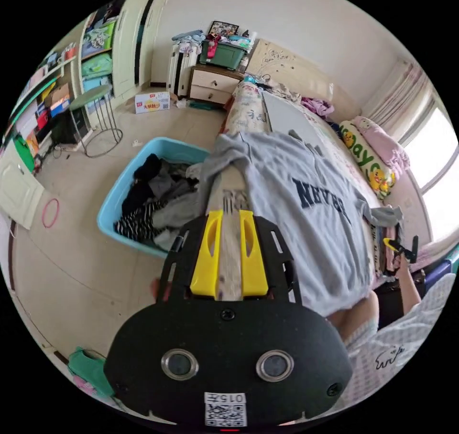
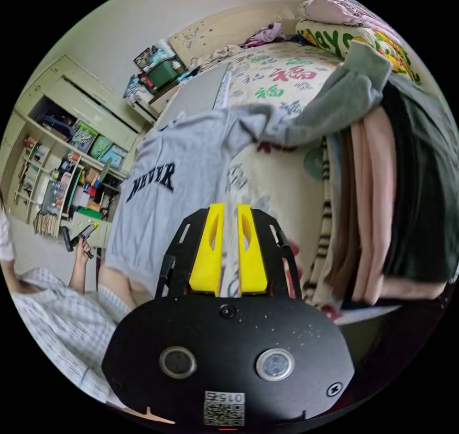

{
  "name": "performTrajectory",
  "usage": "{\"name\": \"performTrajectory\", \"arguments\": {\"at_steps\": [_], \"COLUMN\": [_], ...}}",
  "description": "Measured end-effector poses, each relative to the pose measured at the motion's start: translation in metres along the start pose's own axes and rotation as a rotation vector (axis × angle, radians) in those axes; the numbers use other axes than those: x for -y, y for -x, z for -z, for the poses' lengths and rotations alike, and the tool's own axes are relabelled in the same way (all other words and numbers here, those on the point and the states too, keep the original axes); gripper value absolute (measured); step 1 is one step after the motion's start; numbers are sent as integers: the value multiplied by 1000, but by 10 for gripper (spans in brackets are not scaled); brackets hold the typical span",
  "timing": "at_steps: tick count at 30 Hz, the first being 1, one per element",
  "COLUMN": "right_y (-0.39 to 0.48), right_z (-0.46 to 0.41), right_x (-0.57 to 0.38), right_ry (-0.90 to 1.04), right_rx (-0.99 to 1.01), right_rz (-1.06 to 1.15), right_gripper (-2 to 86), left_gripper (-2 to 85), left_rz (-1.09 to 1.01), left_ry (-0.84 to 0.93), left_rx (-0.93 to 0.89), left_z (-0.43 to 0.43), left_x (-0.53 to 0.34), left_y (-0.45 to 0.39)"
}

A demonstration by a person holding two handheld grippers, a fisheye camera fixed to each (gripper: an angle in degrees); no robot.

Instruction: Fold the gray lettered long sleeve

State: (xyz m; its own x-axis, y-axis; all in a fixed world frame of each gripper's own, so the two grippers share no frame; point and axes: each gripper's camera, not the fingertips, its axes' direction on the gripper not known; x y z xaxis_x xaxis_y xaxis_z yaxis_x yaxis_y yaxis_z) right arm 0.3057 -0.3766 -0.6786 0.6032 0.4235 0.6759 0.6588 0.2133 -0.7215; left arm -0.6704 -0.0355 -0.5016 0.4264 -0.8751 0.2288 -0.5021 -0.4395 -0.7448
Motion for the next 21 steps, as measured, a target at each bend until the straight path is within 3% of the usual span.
{"name": "performTrajectory", "arguments": {"at_steps": [5, 8, 14, 21], "right_y": [20, 14, 22, 34], "right_z": [-30, -49, -80, -94], "right_x": [-166, -210, -224, -222], "right_ry": [93, 57, 164, 129], "right_rx": [88, 174, 126, 95], "right_rz": [-58, -129, -121, -119], "right_gripper": [96, 109, 129, 120], "left_gripper": [82, 85, 98, 112], "left_rz": [162, 193, -6, -202], "left_ry": [37, 77, 199, 296], "left_rx": [-143, -163, -134, 69], "left_z": [30, 32, 24, 13], "left_x": [-122, -146, -143, -143], "left_y": [5, 6, -30, -76]}}
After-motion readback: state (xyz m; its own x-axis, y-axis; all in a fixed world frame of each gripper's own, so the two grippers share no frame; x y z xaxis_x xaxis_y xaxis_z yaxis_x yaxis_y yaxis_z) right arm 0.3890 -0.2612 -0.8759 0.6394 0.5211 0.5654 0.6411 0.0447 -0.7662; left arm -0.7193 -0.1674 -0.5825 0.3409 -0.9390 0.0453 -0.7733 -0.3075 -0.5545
